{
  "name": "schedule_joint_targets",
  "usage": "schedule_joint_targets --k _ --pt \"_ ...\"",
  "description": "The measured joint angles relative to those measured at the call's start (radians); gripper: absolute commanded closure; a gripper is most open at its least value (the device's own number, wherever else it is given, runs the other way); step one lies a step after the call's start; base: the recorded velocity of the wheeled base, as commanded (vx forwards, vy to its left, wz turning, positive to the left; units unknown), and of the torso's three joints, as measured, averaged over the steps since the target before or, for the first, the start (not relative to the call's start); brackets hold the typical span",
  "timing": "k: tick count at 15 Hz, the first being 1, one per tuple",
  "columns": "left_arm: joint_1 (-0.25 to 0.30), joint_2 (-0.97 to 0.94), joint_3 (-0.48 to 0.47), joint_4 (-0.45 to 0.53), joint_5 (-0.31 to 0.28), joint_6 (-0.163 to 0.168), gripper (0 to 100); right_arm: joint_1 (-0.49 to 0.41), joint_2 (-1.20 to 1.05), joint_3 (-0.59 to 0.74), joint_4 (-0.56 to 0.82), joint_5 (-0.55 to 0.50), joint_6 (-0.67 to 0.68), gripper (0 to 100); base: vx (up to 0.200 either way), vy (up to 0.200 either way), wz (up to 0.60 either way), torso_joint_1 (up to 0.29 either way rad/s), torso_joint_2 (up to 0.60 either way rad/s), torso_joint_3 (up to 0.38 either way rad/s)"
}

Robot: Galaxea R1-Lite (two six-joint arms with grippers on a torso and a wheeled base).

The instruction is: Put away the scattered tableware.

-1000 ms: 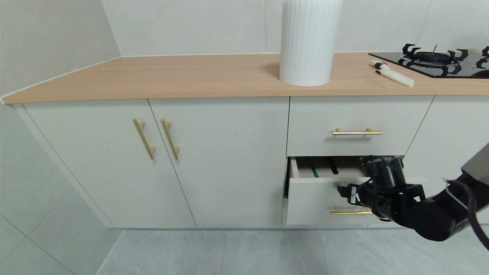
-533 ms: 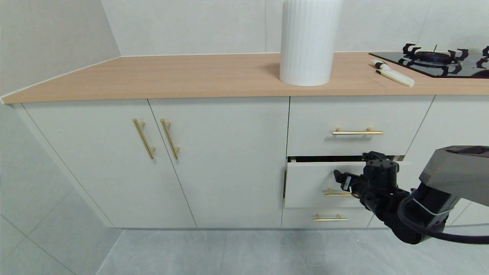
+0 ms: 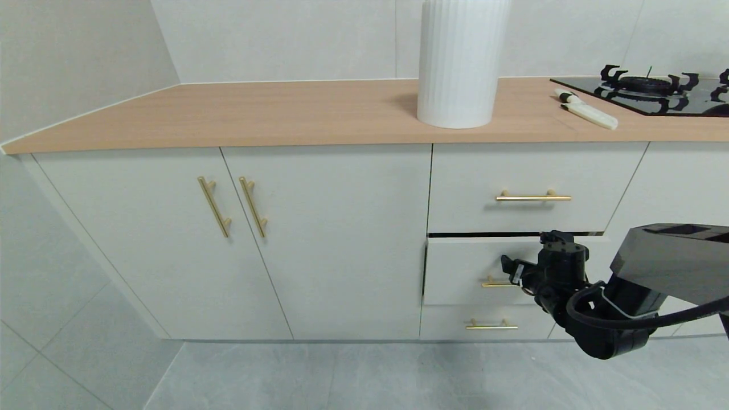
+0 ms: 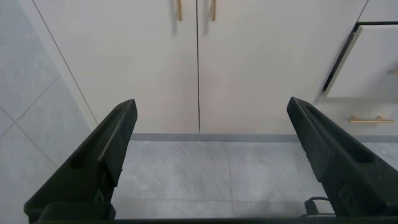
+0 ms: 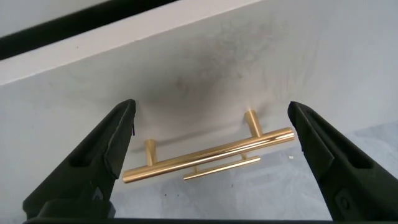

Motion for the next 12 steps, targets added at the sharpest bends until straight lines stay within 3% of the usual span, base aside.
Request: schedule_joint_targets --k 8,12 --pt "0.0 0.0 0.0 0.0 0.0 0.0 0 -0.024 0.073 -0.143 0.006 -0.118 0.007 0 0.0 0.0 0.0 0.0 0.0 0.0" --pt "0.0 0.0 0.0 0.0 0.0 0.0 0 -0.034 0.09 -0.166 -0.004 -0.124 0.007 0 0.0 0.0 0.0 0.0 0.0 0.0"
